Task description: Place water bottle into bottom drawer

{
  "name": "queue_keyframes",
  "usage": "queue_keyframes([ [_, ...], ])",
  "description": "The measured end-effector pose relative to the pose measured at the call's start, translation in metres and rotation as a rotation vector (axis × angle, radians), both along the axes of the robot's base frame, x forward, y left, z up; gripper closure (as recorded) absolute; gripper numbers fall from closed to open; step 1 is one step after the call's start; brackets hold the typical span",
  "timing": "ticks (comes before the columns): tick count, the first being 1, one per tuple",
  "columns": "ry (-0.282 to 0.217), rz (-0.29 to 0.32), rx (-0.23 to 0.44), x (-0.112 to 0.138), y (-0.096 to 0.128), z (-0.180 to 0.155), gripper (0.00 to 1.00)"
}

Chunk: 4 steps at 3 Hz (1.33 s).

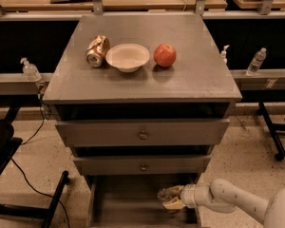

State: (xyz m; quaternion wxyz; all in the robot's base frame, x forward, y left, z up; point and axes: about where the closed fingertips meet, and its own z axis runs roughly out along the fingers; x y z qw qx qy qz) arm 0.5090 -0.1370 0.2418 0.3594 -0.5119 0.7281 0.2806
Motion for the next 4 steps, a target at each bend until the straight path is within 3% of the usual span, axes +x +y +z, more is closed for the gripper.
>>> queue_keyframes([
  [1, 0.047, -0.082, -0.034, 0.0044, -0.0091, -0.0107, 0.57],
  [3, 0.055, -0.094, -0.037, 0.0049, -0.0072, -0.014, 0.11],
  [4, 0.057, -0.092, -0.035, 0.0044, -0.0052, -0.0147, 0.0],
])
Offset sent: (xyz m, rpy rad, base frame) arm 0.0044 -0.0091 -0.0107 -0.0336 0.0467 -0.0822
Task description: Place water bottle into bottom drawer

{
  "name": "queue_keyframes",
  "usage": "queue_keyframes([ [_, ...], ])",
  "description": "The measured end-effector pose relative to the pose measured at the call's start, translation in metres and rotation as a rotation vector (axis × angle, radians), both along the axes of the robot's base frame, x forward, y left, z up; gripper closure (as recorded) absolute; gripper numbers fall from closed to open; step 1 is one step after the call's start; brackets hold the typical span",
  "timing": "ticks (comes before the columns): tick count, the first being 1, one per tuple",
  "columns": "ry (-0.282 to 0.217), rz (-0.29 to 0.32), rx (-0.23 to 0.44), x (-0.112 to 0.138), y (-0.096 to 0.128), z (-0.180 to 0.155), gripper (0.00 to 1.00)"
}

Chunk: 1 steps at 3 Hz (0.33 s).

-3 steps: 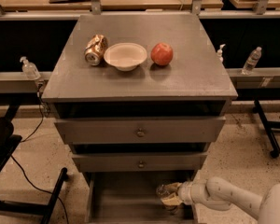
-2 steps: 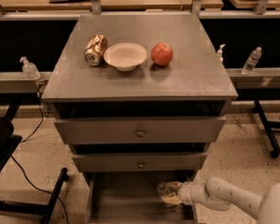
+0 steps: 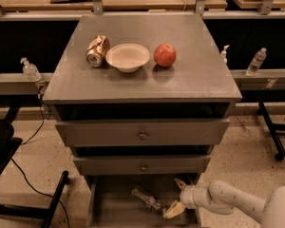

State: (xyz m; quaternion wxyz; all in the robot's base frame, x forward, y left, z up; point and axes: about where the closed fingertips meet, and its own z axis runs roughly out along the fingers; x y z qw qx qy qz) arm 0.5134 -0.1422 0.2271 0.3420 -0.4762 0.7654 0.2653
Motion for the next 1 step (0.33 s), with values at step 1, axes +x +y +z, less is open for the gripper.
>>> queue_keyframes([
  [1, 0.0, 0.0, 0.0, 0.0, 0.0001, 0.0, 0.0],
])
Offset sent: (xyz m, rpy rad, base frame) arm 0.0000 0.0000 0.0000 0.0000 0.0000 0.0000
